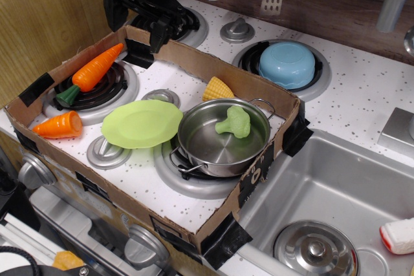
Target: Take carrot off plate
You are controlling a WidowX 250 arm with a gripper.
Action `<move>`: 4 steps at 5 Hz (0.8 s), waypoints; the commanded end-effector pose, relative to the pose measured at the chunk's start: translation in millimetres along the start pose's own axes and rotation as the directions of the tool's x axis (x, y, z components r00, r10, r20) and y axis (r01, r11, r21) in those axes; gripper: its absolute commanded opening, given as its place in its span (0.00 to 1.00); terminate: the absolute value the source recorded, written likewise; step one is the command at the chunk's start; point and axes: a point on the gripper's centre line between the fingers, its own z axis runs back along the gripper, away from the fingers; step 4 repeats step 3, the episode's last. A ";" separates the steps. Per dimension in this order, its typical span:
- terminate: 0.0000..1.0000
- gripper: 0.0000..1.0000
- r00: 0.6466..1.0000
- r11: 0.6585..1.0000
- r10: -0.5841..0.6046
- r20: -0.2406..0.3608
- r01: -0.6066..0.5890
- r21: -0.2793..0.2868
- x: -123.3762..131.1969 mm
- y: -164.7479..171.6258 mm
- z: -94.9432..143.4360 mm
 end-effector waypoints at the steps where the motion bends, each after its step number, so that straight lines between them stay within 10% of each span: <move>1: 0.00 1.00 0.999 1.000 0.011 0.046 -0.011 0.011 12.4 7.4 13.3; 2: 0.00 1.00 0.999 1.000 0.011 0.046 -0.011 0.011 12.4 7.4 13.3; 3: 1.00 1.00 0.999 1.000 0.011 0.046 -0.011 0.011 12.4 7.4 13.3; 4: 1.00 1.00 0.999 1.000 0.011 0.046 -0.011 0.011 12.4 7.4 13.3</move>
